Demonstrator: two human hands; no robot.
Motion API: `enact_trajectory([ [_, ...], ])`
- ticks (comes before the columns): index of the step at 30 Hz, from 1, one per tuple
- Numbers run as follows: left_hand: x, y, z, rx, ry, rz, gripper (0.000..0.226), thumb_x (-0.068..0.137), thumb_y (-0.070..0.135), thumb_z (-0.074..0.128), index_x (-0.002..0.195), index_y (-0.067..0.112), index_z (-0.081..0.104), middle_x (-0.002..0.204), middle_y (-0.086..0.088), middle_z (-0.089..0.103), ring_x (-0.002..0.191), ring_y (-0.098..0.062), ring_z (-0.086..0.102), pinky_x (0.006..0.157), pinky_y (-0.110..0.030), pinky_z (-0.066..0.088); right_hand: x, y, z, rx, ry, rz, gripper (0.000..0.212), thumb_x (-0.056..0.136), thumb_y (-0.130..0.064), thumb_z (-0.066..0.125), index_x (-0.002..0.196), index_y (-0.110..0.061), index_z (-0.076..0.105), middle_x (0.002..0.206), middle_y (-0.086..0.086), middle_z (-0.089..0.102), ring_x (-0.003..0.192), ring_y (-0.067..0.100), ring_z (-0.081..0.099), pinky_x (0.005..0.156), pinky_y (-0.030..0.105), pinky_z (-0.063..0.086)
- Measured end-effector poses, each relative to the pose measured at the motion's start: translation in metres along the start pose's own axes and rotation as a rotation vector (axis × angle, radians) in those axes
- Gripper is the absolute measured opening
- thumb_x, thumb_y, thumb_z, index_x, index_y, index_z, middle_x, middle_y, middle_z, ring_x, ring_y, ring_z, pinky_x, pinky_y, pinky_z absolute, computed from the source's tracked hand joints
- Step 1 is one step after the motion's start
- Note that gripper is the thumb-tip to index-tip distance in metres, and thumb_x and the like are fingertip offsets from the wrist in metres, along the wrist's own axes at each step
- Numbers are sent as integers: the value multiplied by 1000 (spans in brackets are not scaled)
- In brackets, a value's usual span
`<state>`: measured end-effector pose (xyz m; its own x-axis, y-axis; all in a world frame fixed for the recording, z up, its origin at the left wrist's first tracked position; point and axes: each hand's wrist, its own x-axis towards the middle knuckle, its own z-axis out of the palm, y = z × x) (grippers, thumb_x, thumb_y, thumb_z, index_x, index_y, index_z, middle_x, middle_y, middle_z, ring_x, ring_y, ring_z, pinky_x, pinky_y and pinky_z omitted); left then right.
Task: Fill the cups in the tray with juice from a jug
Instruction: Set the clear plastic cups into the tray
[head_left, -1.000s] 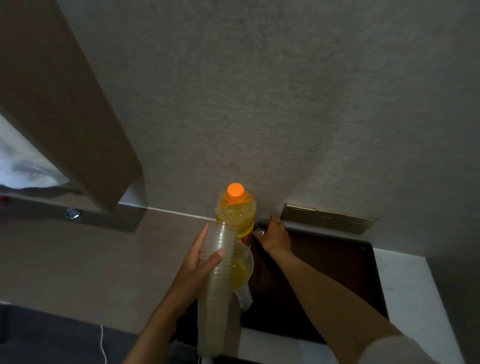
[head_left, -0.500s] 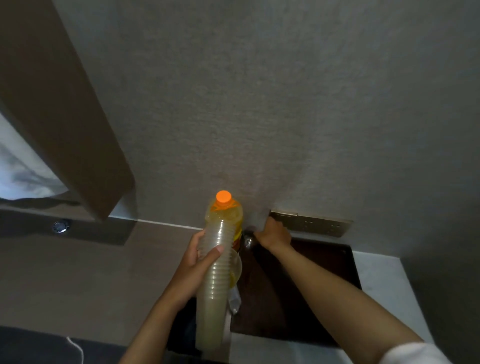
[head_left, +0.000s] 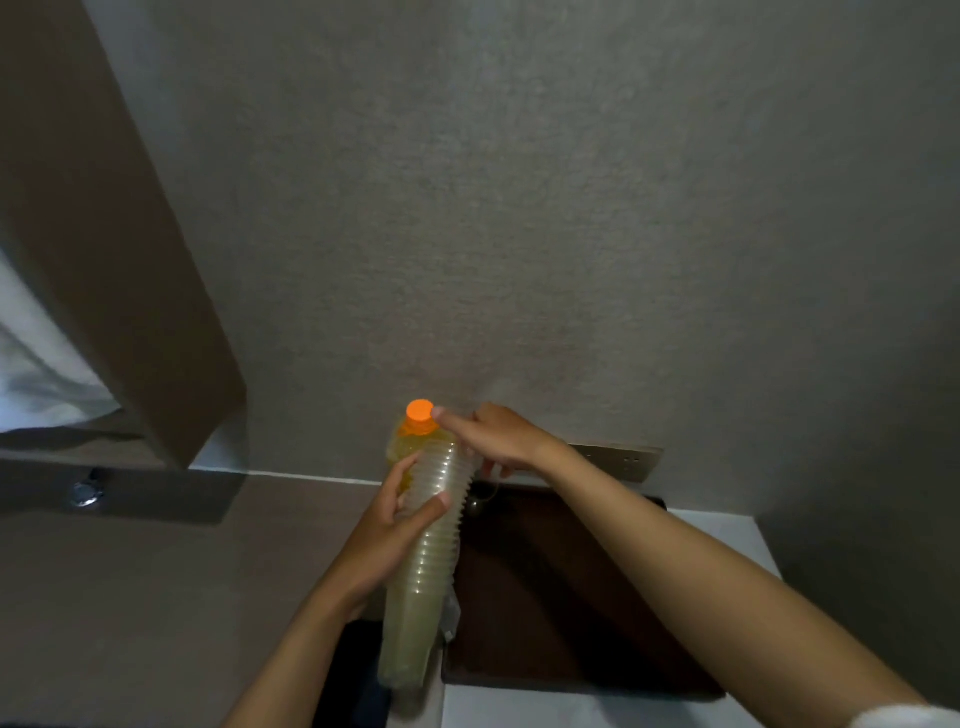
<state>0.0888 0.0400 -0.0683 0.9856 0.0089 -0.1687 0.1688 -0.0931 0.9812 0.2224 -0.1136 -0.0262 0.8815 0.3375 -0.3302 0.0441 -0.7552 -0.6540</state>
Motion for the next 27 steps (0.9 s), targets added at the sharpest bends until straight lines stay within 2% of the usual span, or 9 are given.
enact_trajectory([
  [3,3,0,-1,33,-21,15,56,96,29,67,144,42,40,118,18,54,85,36,48,65,4,41,-4,-5,-2,-56,-28,-11,87,86,-86,45,90,-3,71,88,17,76,70,29,75,55,31,54],
  [6,5,2,0,57,-52,3,55,98,25,65,144,40,39,114,20,56,81,32,53,64,2,42,-5,-4,-5,-117,-38,-42,70,91,-73,56,79,-5,66,77,17,73,65,30,72,50,28,49],
  [8,7,2,0,61,-75,4,56,96,30,67,142,45,39,121,19,58,94,24,58,70,-1,45,-7,-1,-7,-104,-35,-59,62,93,-66,59,77,-6,63,70,16,67,59,29,68,50,30,49],
  [11,12,-3,-2,79,-99,0,65,87,53,73,141,57,39,137,17,56,129,1,51,95,-16,44,-11,1,-12,-75,-37,-65,54,93,-60,62,76,-8,60,64,10,60,51,22,62,47,28,47],
  [13,14,-5,-1,78,-106,4,66,82,57,74,140,59,42,137,19,58,131,-4,51,102,-24,44,-11,4,-15,-3,12,-64,50,94,-56,63,73,-11,56,61,7,54,48,22,57,46,28,45],
  [19,23,-18,-4,77,-69,-9,63,85,55,75,140,57,43,137,20,55,133,-4,46,99,-21,43,-8,22,-39,216,165,21,48,98,-56,57,90,-9,60,86,11,62,63,19,62,46,26,52],
  [23,24,-18,-4,38,-4,-34,53,96,29,69,139,44,43,114,21,54,90,28,56,66,0,44,-3,43,-38,335,332,105,47,101,-50,57,75,-11,56,74,10,61,66,23,64,55,35,60],
  [25,25,-18,-5,27,19,-40,51,97,23,67,137,43,42,112,17,55,82,25,59,63,-1,45,2,62,-29,207,390,128,47,99,-50,59,70,-13,59,69,3,62,70,24,66,55,34,56],
  [27,28,-20,-9,8,35,-36,50,96,24,68,136,44,44,115,12,62,88,16,65,68,-6,49,9,85,-15,88,393,140,41,97,-54,60,84,-16,65,77,-3,65,71,22,66,59,30,52],
])
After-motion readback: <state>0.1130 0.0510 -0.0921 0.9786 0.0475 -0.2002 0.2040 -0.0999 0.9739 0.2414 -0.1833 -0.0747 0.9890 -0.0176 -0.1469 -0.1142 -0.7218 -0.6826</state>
